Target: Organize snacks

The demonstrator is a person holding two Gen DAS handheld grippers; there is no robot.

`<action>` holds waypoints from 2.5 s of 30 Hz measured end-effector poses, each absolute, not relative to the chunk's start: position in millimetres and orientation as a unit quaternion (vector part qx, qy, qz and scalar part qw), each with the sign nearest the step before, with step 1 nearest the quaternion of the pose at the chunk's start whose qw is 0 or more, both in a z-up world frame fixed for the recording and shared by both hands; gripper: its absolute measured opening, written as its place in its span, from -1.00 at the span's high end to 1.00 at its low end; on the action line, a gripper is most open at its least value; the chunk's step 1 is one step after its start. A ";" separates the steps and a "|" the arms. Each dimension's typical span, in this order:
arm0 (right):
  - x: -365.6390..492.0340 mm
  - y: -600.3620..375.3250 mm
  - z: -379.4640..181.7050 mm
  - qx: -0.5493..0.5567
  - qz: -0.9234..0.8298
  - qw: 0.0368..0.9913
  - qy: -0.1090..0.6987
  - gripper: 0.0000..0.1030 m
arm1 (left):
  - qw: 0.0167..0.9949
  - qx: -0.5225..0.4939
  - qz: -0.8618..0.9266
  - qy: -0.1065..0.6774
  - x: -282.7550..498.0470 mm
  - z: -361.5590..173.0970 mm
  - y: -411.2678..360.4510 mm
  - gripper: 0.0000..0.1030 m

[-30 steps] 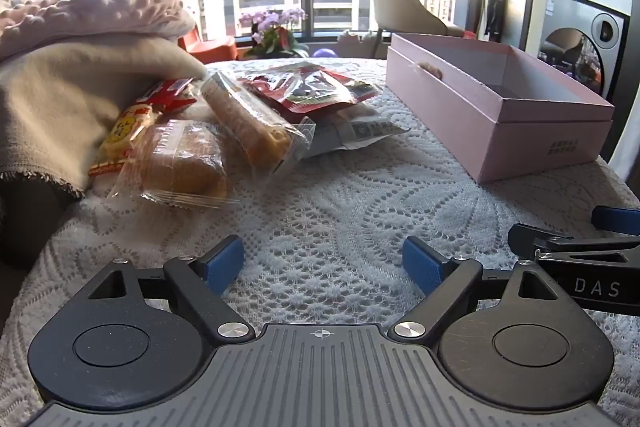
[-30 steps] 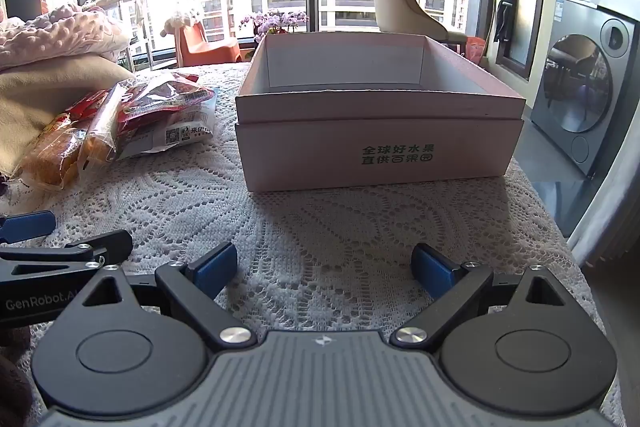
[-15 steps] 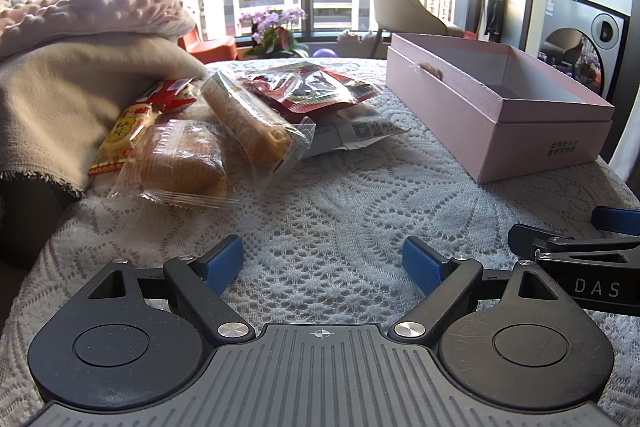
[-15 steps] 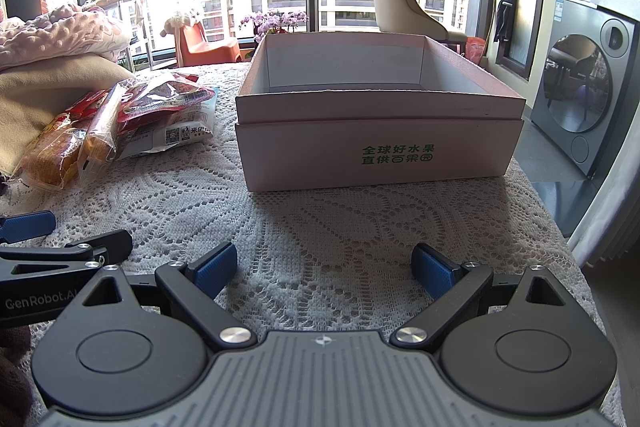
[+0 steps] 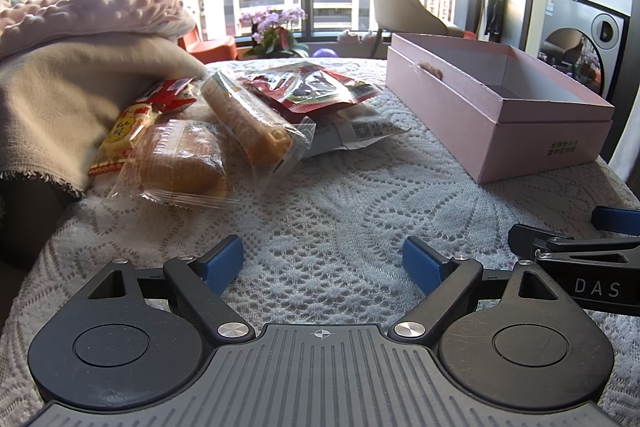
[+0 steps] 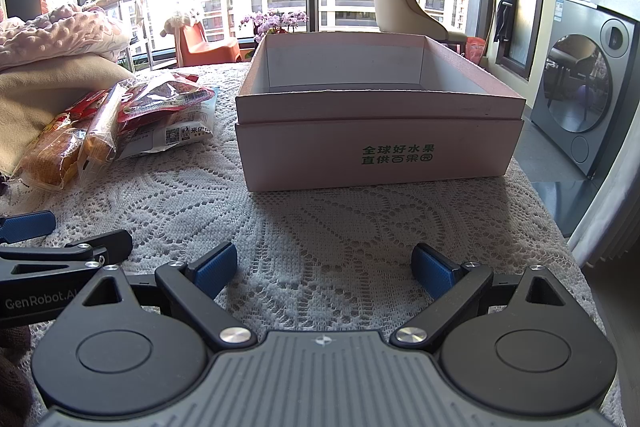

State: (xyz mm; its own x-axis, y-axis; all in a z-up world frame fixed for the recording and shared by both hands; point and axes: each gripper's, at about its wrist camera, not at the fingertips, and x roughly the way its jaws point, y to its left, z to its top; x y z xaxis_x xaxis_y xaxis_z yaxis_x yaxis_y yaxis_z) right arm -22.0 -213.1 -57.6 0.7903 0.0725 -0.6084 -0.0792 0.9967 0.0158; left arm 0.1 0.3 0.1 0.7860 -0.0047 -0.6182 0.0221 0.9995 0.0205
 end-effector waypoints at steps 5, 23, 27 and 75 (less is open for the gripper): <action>-22.0 -213.0 -57.7 -0.005 0.040 0.946 0.321 -0.83 | 0.945 0.013 -0.007 0.327 0.1 0.1 0.3 -0.78; -21.9 -213.0 -57.7 -0.005 0.040 0.946 0.321 -0.83 | 0.945 0.013 -0.007 0.327 0.1 0.1 0.3 -0.78; -21.9 -213.0 -57.8 -0.005 0.040 0.946 0.321 -0.83 | 0.945 0.014 -0.007 0.327 0.1 0.1 0.3 -0.78; 22.9 -153.2 11.8 -0.044 0.239 0.892 0.381 -0.51 | 0.955 -0.081 0.017 0.285 11.7 57.1 118.2 -0.58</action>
State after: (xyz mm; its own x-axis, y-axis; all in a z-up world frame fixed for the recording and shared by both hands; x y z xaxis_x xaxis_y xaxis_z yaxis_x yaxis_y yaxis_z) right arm 22.9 -153.2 11.8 0.5953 0.3925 -0.7011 -0.4594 0.8821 0.1038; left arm 11.7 118.2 57.1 0.8367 -0.0131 -0.5475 -0.0795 0.9862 -0.1451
